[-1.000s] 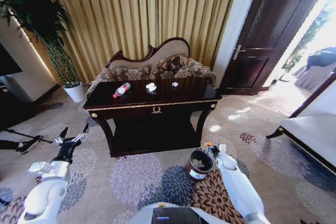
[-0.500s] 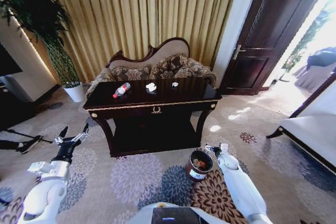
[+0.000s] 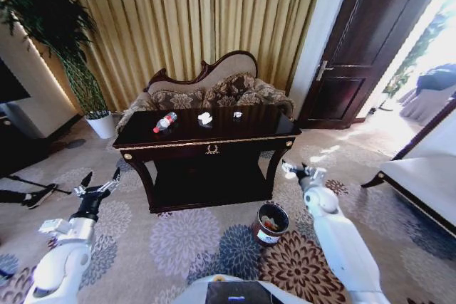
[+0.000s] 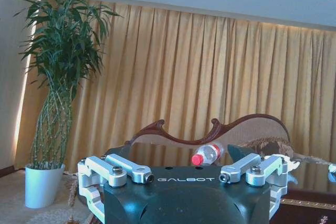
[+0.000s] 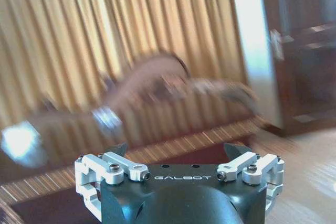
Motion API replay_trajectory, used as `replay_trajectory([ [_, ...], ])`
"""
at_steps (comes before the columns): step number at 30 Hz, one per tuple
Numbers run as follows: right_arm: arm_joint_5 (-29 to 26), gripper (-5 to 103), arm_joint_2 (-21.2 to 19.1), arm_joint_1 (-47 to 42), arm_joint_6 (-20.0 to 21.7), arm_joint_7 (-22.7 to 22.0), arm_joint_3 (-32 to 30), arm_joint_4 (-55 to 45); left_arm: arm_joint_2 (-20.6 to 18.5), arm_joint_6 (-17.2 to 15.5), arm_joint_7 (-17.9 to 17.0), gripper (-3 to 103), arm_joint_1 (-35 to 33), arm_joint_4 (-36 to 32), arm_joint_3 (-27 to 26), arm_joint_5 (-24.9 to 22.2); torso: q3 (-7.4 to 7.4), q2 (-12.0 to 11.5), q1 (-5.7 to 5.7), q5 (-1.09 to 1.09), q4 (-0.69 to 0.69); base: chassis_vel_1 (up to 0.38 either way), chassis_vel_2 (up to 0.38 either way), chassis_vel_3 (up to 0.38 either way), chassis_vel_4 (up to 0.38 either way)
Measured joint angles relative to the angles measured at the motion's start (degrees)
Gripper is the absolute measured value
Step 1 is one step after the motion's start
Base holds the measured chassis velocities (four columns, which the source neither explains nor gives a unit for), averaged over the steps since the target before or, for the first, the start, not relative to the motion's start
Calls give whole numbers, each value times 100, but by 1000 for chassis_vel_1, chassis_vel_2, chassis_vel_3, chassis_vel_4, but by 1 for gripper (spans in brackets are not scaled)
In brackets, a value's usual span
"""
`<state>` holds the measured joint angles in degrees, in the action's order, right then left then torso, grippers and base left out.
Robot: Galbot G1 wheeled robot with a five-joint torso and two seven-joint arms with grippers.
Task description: Move to the front of the table and place the trash on the table into the trash bin.
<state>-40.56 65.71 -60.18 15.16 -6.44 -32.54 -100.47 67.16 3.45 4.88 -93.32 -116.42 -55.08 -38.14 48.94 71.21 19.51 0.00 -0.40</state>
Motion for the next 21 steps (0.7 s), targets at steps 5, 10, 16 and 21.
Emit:
replay_trajectory([
  [5,-387,100,76,-36,-271,308,97,-468,16,-2,-2,100,1,4,4,2,0,0,0,0,0,0,0,0,0],
  [10,-312,100,155,-112,-514,655,269,-656,17,0,-13,100,3,2,-2,-43,0,0,0,0,0,0,0,0,0],
  [16,982,100,253,-115,-1120,693,625,-326,-23,-3,-112,100,80,-35,29,-119,0,0,0,1,0,0,0,0,0],
  [21,1502,100,113,-152,-1138,817,764,-279,-82,-19,-46,100,53,-74,42,-132,0,0,0,1,0,0,0,0,0],
])
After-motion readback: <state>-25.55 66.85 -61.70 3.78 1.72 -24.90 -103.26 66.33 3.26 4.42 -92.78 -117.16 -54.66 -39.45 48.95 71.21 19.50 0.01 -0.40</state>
